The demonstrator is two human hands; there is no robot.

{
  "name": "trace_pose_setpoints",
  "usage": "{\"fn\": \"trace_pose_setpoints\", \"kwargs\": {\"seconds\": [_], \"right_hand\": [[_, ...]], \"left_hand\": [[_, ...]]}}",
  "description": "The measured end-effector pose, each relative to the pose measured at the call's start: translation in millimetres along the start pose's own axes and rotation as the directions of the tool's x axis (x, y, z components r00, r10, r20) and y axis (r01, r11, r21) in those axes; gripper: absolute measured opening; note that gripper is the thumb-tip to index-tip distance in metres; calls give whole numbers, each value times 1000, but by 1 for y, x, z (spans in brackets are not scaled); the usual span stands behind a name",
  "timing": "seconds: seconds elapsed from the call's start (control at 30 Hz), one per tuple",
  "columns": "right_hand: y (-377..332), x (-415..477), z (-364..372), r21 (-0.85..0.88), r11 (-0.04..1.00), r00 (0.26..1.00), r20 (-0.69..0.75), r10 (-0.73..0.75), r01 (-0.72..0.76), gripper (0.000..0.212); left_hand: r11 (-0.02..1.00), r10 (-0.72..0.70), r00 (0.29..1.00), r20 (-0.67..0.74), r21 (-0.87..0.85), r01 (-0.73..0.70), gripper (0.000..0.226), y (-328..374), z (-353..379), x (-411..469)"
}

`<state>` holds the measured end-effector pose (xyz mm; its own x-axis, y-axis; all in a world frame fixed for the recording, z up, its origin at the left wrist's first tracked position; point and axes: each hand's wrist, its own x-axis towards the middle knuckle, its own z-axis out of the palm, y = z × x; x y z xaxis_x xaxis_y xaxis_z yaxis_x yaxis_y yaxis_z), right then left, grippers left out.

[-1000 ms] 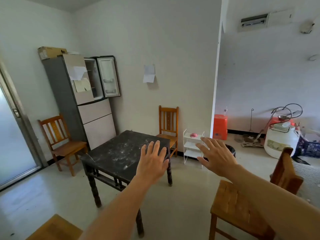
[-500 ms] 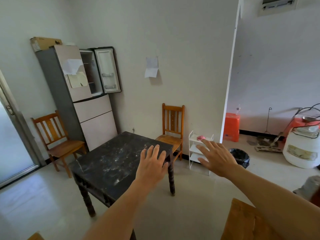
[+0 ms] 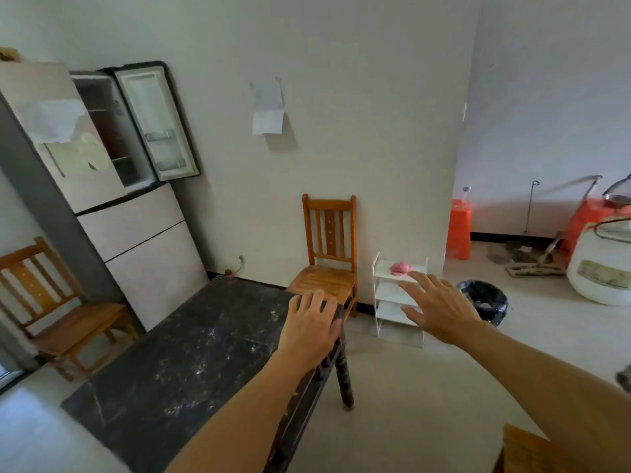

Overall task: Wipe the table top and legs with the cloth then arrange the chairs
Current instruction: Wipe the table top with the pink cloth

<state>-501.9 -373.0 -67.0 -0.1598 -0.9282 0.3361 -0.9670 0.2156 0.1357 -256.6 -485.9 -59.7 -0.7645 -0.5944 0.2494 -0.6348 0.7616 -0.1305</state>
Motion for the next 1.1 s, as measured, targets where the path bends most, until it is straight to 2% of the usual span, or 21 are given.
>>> {"fn": "trace_pose_setpoints", "kwargs": {"seconds": [0.3,0.6,0.8,0.93,1.1], "right_hand": [[102,117,114,-21,995,982,164,97,-95,53],[216,268,214,2,994,944,313,101,-107,54],[266,354,287,18,997,912,405,67,-81,55],[302,408,351,16,996,889,453,67,-84,55],[341,468,425,23,990,819,564,104,-142,56]], "left_hand": [[989,105,993,55,-114,-99,41,-9,101,179],[987,47,985,168,-163,-19,41,-15,186,373],[982,20,972,235,-187,25,43,-28,253,479],[976,65,959,278,-217,-3,42,-40,311,558],[963,116,943,312,-266,-31,37,-56,382,649]]}}
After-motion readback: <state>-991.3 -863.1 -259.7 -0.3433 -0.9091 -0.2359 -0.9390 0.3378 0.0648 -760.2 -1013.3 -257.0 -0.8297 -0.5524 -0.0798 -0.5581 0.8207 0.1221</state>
